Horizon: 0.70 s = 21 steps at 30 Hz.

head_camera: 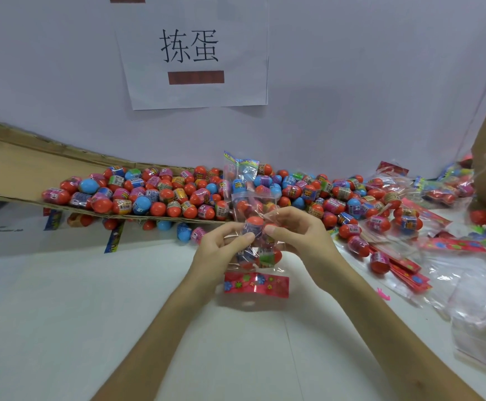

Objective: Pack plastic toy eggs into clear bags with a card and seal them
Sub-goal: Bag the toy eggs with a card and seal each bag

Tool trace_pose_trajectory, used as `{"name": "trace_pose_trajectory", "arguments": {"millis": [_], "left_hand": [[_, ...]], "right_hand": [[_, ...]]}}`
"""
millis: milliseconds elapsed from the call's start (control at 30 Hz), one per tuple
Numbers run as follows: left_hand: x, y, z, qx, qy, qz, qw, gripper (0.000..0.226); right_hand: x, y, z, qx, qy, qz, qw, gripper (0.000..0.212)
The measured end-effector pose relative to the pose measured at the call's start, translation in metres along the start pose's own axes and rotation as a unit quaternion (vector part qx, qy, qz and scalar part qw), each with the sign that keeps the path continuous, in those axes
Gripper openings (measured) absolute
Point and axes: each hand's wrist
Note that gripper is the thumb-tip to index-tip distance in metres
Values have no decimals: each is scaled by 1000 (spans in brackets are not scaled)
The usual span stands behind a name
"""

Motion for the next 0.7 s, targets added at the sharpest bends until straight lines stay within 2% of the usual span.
{"name": "trace_pose_trajectory", "arguments": {"millis": [133, 233, 333, 400, 600, 700], "left_hand": [[2, 1, 2, -2, -25, 21, 999, 27], [4, 1, 3, 40, -14, 14, 999, 26], [3, 2, 3, 33, -15, 27, 999, 28], [3, 2, 4, 30, -21, 22, 999, 26], [6, 1, 8, 49, -55, -2, 997, 21], [8, 1, 10, 71, -49, -9, 996, 19]], "right_hand": [[0, 0, 1, -6, -11, 8, 1000, 13], [0, -1, 1, -5, -18, 5, 1000, 13], [1, -2, 1, -5, -27, 1, 1000, 7], [1, -1, 2, -9, -22, 5, 1000, 2], [3, 1, 4, -40, 14, 36, 998, 8], [3, 2, 4, -58, 20, 38, 997, 8]]}}
Point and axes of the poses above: each hand's wrist, its own z-axis away from the middle knuckle, its own x-axis out of the palm, y = z × x, and after that the axes turned 6 degrees about z, right-handed
